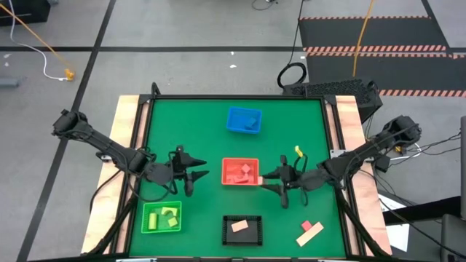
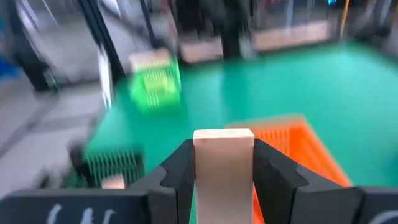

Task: Sort & place blocks by color
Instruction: Put the top brown block into the black bin

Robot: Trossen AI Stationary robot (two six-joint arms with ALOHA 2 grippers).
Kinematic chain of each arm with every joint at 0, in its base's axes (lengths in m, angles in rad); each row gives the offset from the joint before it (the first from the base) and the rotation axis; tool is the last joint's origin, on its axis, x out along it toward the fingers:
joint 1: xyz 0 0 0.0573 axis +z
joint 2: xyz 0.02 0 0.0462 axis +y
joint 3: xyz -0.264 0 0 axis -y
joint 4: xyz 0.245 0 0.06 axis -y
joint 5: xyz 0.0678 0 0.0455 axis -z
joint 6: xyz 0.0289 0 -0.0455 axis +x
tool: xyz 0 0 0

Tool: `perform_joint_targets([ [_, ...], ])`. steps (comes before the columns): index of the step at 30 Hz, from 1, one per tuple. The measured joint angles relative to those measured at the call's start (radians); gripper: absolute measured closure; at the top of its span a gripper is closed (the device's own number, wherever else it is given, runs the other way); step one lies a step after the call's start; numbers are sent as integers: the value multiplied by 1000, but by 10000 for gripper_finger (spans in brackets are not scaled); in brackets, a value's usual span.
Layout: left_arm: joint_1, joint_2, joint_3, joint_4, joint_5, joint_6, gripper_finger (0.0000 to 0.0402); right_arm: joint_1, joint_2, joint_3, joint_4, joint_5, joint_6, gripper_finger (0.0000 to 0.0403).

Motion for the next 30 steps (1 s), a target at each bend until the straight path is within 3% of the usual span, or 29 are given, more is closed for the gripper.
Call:
perform_joint_targets([
  [8,-6,166,0,331,3,341,222,-54,35,1,392,-75,-203,282],
  [14,-16,317,0,660,4,533,222,-60,155,1,638,-127,-278,288],
  [20,-32,386,0,874,99,466,222,-60,293,1,834,-196,-278,281],
  [24,-39,389,0,883,153,353,222,-61,346,1,901,-196,-255,284],
  [30,-86,412,11,866,156,353,222,-61,361,10,945,-218,-231,283],
])
